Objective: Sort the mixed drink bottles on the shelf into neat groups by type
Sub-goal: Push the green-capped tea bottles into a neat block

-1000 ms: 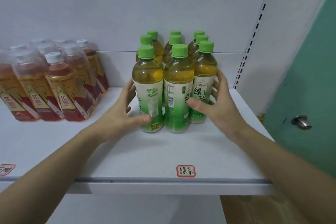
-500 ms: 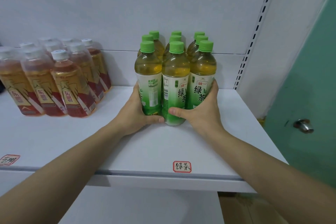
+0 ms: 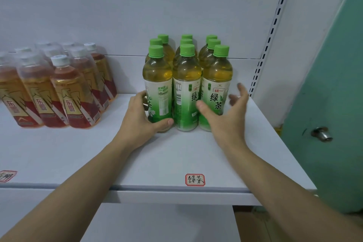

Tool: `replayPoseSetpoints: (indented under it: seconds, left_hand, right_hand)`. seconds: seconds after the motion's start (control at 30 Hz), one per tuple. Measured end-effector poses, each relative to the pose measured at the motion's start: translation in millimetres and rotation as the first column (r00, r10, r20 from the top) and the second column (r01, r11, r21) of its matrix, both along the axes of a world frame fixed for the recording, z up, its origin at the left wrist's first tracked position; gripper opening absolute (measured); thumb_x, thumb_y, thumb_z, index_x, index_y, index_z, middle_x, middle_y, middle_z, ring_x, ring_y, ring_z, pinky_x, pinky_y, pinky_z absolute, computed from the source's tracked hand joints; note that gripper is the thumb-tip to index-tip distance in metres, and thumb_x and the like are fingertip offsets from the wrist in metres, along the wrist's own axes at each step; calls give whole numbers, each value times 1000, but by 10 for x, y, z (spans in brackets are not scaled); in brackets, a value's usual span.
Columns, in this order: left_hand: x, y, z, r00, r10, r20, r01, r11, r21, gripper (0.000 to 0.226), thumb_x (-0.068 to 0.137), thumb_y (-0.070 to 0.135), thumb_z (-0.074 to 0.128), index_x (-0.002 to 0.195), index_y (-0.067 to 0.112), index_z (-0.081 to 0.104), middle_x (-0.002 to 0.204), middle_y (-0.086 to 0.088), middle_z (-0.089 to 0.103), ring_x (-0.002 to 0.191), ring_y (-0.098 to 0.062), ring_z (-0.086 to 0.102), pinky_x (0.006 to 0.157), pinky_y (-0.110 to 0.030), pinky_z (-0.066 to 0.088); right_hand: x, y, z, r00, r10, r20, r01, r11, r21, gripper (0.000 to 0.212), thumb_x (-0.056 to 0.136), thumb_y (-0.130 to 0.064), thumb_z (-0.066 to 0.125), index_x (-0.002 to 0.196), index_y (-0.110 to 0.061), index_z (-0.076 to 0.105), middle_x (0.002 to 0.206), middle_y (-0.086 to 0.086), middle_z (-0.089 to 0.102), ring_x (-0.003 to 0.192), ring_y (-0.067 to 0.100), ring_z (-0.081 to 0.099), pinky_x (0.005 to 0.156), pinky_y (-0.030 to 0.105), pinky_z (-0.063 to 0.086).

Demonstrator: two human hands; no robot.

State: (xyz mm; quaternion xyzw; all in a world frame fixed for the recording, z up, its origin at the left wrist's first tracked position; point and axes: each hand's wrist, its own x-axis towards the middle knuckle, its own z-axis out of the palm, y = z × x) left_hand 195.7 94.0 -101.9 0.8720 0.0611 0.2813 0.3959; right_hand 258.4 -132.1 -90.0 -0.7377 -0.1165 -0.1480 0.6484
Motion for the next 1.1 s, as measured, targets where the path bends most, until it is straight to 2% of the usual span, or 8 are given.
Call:
replayPoseSetpoints:
  seconds: [0.1,0.23,0.33,0.4,0.47,0.77,0.93,1.1]
  left_hand:
    - [-5,-10,31,1000,26,-13,-27,998,-52,95,49,74,81,127,36,42,115,24,56,102,7,56,77,-17,46]
    - [12,-24,39,998,-28,-64,23,996,-81,94,50,67,86,128,31,49,117,23,63,103,10,60,83,-17,49]
    - [8,-20,26,995,-29,-91,26,999,-35,92,51,63,86,129,31,50,120,17,65,106,0,62,88,-26,53]
    - [-11,-21,34,994,-27,-102,24,999,-32,90,51,63,85,128,32,49,119,19,64,102,3,61,83,-23,52]
    - [-34,-11,36,994,-35,-108,31,999,-37,89,52,63,86,127,33,49,118,21,64,100,5,60,78,-19,49]
    - [-86,28,11,995,-26,-96,18,996,-83,75,63,47,89,124,30,49,114,20,64,94,13,59,77,-22,51]
    - [-67,41,4,995,-37,-97,27,995,-99,76,60,52,87,123,31,49,113,22,63,96,13,59,79,-22,52]
    - [-41,43,7,992,-72,-102,59,991,-122,82,53,65,83,121,35,48,113,23,63,96,11,61,77,-17,50]
  right_hand:
    - [-214,-108,324,903,-101,418,131,990,-43,70,87,-33,74,145,-14,41,136,1,46,128,19,46,109,42,42]
    - [-297,58,1121,663,152,733,160,928,-336,36,92,-30,64,123,-11,62,115,6,58,108,26,55,93,45,46]
    - [-241,454,1736,690,403,602,307,590,-747,43,99,-54,44,127,-24,58,117,3,60,115,29,53,93,47,38]
    - [-166,739,1953,747,455,485,386,299,-873,55,100,-67,33,126,-25,58,108,5,60,106,31,53,87,45,37]
    - [-68,941,2004,806,476,353,326,142,-935,60,97,-72,40,122,-22,61,97,4,51,92,30,50,73,36,36]
    - [150,948,1992,745,656,121,-9,191,-982,18,98,-48,60,106,-33,57,106,-4,57,96,23,52,77,32,41]
    - [217,833,2031,750,650,123,4,181,-983,34,100,-50,57,128,-30,57,106,-8,56,98,20,53,82,33,41]
    - [295,544,2280,802,595,-60,-86,15,-996,24,96,-37,67,119,-36,62,112,-9,64,98,16,63,80,37,52]
